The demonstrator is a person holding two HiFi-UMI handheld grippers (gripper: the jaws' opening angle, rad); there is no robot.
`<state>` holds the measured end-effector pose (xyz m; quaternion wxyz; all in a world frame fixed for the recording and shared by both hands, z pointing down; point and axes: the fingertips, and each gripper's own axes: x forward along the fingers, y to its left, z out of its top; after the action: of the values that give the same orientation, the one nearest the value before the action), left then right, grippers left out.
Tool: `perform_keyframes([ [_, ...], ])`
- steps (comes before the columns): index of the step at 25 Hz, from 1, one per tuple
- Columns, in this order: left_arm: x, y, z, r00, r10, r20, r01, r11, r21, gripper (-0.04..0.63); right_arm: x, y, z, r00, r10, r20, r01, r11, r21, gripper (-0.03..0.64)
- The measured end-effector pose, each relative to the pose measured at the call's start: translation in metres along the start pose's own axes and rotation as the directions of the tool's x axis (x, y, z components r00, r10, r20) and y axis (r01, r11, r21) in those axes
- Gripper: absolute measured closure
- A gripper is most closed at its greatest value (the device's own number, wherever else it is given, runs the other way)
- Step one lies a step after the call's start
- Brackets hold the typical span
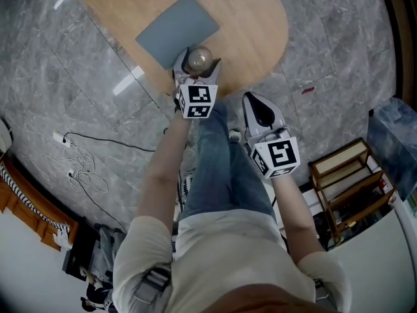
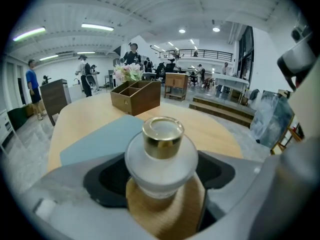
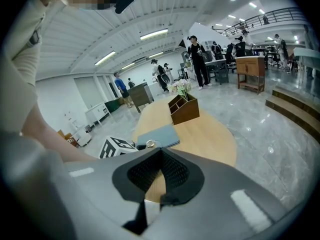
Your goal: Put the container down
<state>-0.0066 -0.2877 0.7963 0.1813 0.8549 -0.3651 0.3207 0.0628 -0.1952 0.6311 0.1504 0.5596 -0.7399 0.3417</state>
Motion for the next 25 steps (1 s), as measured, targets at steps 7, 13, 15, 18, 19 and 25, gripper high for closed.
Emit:
perform_keyframes([
  [7,-0.042,-0.008,0.009,0.996,0.075,0.039,-0.073,0.996,-0.057,0.164,-0.032,0.018,0.003,0.998,0.036,0.044,-0.034,0.999,-0.035,0.618],
  [13,-0.095,-0.031,0.018,0.989,0.123,0.084,-0.112,0.985,-0.132,0.164,-0.076,0.035,-0.006,0.995,0.071,0.076,-0.065,0.995,-0.071,0.618],
  [15,-0.116,-0.043,0.019,0.987,0.129,0.094,-0.112,0.979,-0.167,0.167,-0.093,0.040,-0.011,0.993,0.081,0.085,-0.074,0.994,-0.081,0.618],
  [18,-0.153,-0.062,0.030,0.980,0.140,0.141,-0.107,0.970,-0.216,0.206,-0.118,0.048,-0.015,0.990,0.092,0.102,-0.082,0.992,-0.096,0.618],
  [19,-0.166,-0.069,0.034,0.976,0.148,0.158,-0.110,0.968,-0.227,0.237,-0.127,0.052,-0.016,0.989,0.096,0.109,-0.085,0.991,-0.100,0.618],
  [25,-0.242,-0.111,0.046,0.955,0.193,0.227,-0.129,0.955,-0.267,0.420,-0.180,0.076,-0.019,0.982,0.121,0.142,-0.102,0.986,-0.129,0.618],
])
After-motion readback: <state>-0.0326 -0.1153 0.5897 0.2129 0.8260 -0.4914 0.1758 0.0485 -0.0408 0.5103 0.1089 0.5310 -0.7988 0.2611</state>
